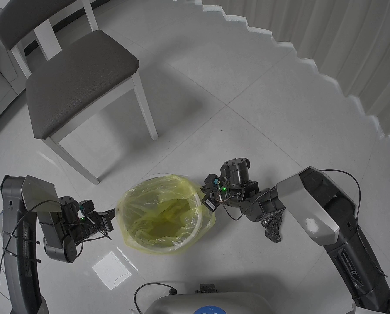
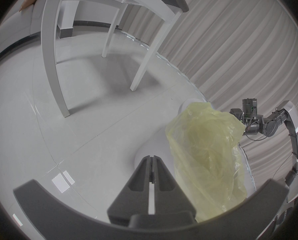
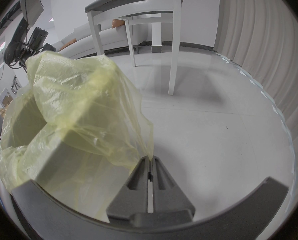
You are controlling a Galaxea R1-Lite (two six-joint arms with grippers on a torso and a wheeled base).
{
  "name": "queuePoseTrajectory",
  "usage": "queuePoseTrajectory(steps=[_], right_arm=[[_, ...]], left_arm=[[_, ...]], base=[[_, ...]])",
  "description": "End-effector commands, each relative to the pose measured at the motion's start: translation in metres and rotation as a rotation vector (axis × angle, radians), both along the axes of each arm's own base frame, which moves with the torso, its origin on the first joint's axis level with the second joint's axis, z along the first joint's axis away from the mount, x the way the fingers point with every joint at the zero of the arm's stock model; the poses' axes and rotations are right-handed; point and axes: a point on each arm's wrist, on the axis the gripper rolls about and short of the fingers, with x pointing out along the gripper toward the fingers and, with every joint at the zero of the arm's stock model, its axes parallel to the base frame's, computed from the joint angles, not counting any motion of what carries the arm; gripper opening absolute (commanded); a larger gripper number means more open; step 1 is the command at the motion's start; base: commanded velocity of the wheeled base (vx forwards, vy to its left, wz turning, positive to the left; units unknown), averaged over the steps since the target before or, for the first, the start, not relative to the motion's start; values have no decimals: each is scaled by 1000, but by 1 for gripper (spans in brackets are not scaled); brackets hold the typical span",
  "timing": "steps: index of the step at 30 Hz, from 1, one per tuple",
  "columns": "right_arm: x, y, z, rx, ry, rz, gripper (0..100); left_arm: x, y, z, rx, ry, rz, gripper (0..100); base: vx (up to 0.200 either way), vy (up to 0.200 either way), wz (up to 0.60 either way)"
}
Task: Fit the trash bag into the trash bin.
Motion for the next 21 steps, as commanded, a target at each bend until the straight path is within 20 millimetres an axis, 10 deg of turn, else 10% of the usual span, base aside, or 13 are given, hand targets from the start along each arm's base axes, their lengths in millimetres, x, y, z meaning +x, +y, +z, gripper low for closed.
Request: queuePoseTrajectory(steps=[1, 16, 17, 21], right_arm=[[-1, 1, -6, -5, 10, 2, 0], [-6, 2, 5, -1, 8, 9, 0], [-6, 2, 5, 0, 8, 8, 0], [-8, 4, 11, 3, 3, 11, 0]], left_arm=[[1, 2, 3, -1, -20, 6, 0], [-38, 20, 46, -10, -17, 25, 0], [-40, 19, 48, -10, -17, 22, 100], [-44, 8, 54, -9, -22, -9, 100]], base=[[0, 0, 0], [0, 0, 0], [0, 0, 0], [0, 0, 0]])
